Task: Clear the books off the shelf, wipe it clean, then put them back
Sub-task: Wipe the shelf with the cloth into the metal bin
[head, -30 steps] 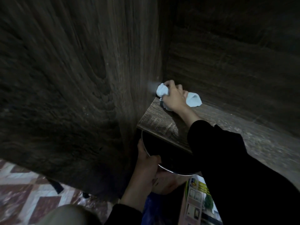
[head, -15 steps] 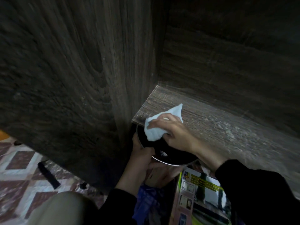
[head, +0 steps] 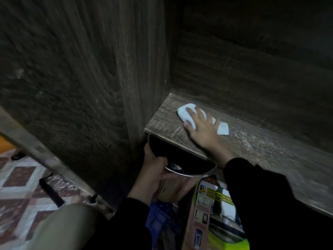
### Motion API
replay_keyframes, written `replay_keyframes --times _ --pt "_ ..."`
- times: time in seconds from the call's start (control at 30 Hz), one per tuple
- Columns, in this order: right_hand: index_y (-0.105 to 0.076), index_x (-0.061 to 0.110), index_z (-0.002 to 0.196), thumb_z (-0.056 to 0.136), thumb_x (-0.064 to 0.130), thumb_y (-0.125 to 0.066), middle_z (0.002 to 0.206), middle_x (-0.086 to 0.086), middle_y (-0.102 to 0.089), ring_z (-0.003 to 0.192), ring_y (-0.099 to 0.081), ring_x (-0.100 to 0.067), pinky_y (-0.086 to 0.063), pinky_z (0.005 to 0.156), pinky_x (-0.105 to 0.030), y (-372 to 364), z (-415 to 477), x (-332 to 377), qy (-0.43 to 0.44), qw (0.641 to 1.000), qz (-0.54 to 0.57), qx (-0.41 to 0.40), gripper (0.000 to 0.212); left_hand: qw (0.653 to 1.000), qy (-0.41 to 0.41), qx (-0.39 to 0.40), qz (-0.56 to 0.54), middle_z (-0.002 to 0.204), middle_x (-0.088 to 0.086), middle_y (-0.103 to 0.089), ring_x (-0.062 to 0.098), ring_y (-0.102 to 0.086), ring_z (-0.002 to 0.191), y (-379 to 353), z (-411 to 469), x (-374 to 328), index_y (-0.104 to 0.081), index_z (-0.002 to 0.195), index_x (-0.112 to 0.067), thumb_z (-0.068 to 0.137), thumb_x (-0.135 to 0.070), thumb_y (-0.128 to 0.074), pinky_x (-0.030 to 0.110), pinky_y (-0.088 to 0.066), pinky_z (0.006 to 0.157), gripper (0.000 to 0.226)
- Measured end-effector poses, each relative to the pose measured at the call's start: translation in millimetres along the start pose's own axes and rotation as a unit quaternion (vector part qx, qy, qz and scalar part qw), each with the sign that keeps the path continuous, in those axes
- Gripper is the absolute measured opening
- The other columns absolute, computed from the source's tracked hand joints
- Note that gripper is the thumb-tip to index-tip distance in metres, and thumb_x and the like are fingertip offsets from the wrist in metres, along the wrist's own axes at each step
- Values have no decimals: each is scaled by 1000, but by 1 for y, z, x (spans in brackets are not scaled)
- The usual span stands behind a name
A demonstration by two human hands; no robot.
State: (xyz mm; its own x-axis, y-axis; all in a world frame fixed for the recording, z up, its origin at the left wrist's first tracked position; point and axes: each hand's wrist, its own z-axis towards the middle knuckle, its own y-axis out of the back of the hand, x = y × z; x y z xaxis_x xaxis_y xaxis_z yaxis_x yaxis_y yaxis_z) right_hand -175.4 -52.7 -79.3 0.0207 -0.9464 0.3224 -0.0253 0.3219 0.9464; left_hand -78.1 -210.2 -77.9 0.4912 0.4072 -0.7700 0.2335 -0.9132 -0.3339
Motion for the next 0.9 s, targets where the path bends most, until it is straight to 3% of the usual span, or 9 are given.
replay_keyframes --times 0.07,0.2,0.33,0.47,0.57,0.63,0.73,0.8,0.9 --pt "-14 45 148 100 51 -25 160 10 -5 146 -7 -28 3 114 -55 -14 -16 20 59 998 -14 11 50 1000 1 1 -4 138 9 -42 24 -53 92 0 0 0 -26 144 -29 82 19 -31 36 -55 43 79" --pt "-28 44 145 96 26 -42 158 4 -17 131 -25 -32 -24 107 -50 -13 -40 39 199 976 -83 14 54 1000 -1 7 -7 139 6 -42 22 -54 89 2 -4 -1 -27 144 -31 81 18 -31 37 -55 45 80" --pt "-48 40 135 90 17 -48 150 -1 -34 123 -36 -32 -35 99 -49 0 -18 59 221 974 -38 -20 50 1000 -1 8 -18 138 6 -42 21 -54 87 4 -4 -1 -28 144 -31 82 18 -32 37 -56 45 80" --pt "-44 47 136 92 19 -43 155 6 -25 125 -34 -29 -31 100 -46 -8 -10 72 232 967 -102 19 52 1000 -6 5 -5 135 6 -44 22 -54 90 4 -3 -1 -28 144 -34 81 18 -33 42 -58 52 82" --pt "-44 46 136 90 18 -43 155 4 -27 126 -34 -32 -34 100 -46 -10 -24 51 237 965 -114 23 54 1000 -9 8 -2 132 3 -44 21 -54 88 2 -4 -2 -28 144 -32 80 17 -32 36 -55 45 81" --pt "-56 39 128 82 14 -42 148 -4 -41 117 -45 -37 -43 89 -50 -9 -45 35 264 956 -126 1 54 1000 -11 12 2 128 3 -45 21 -54 87 1 -5 -2 -28 143 -29 80 17 -30 34 -55 44 78" --pt "-66 36 114 73 22 -33 133 -7 -57 92 -58 -33 -47 69 -41 -2 -74 4 280 949 -147 8 55 1000 -14 13 2 126 7 -48 23 -56 86 -1 -6 3 -29 142 -26 80 18 -31 35 -55 44 76" --pt "-64 37 118 75 25 -34 136 -5 -55 102 -57 -31 -47 83 -41 13 -85 -15 259 962 -80 30 54 1000 -18 13 2 129 8 -49 28 -57 92 -4 -7 8 -31 140 -25 80 18 -31 35 -55 43 74" --pt "-63 30 124 79 28 -41 139 -9 -52 121 -51 -30 -39 101 -35 43 -89 -47 139 984 70 -83 50 1000 -20 21 -5 138 8 -43 33 -51 107 -8 -6 16 -29 141 -24 80 20 -29 35 -55 43 75"
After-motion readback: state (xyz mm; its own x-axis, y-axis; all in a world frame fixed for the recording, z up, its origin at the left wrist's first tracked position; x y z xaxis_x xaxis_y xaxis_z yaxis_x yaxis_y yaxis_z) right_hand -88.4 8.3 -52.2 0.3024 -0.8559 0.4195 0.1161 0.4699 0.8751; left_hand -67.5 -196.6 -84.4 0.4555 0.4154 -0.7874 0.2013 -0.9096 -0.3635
